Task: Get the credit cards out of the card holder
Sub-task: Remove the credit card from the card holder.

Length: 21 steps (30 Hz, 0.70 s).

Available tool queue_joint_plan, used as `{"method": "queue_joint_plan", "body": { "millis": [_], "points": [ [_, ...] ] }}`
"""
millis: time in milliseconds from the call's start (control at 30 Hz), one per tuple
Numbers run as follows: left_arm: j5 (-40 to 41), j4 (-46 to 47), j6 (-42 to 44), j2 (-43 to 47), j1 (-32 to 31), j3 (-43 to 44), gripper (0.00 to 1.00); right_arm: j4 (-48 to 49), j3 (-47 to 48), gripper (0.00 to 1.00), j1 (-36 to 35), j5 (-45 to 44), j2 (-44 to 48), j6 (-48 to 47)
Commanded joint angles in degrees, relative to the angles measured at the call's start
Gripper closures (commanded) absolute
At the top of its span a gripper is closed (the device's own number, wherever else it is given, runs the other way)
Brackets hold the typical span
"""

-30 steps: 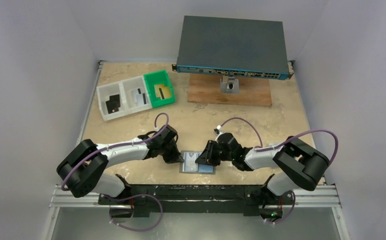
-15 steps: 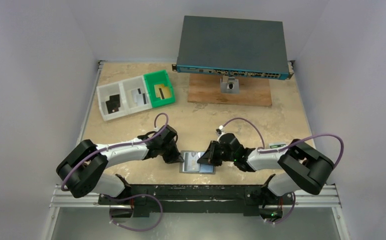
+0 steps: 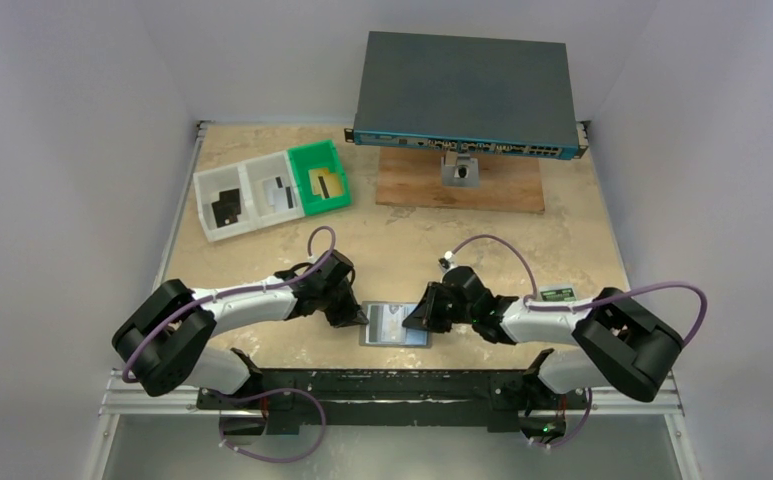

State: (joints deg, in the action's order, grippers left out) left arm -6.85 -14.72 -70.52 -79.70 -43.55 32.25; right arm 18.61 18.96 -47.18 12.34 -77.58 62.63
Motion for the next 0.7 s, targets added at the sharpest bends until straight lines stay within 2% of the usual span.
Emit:
{"method": "queue_joint_plan", "body": {
  "millis": [0, 233, 467, 667],
  "points": [
    [5.9, -11.9, 1.9, -1.9, 0.7, -3.6, 1.00, -4.9, -0.4, 0.94, 1.1, -3.0, 1.8, -1.9],
    [5.9, -11.9, 2.1, -1.9, 0.8, -3.4, 1.00, 0.5, -2.7, 0.94, 1.9, -0.1, 2.0, -1.2],
    [5.8, -11.8, 2.2, -1.7, 0.9, -3.4, 1.00, -3.5, -3.4, 1.00, 3.4, -1.0, 5.5, -1.9],
    [5.5, -12.1, 3.5, -1.2, 0.9, -2.6, 1.00, -8.7, -2.5, 1.00, 4.1, -2.1, 10.1, -3.8]
  ]
}}
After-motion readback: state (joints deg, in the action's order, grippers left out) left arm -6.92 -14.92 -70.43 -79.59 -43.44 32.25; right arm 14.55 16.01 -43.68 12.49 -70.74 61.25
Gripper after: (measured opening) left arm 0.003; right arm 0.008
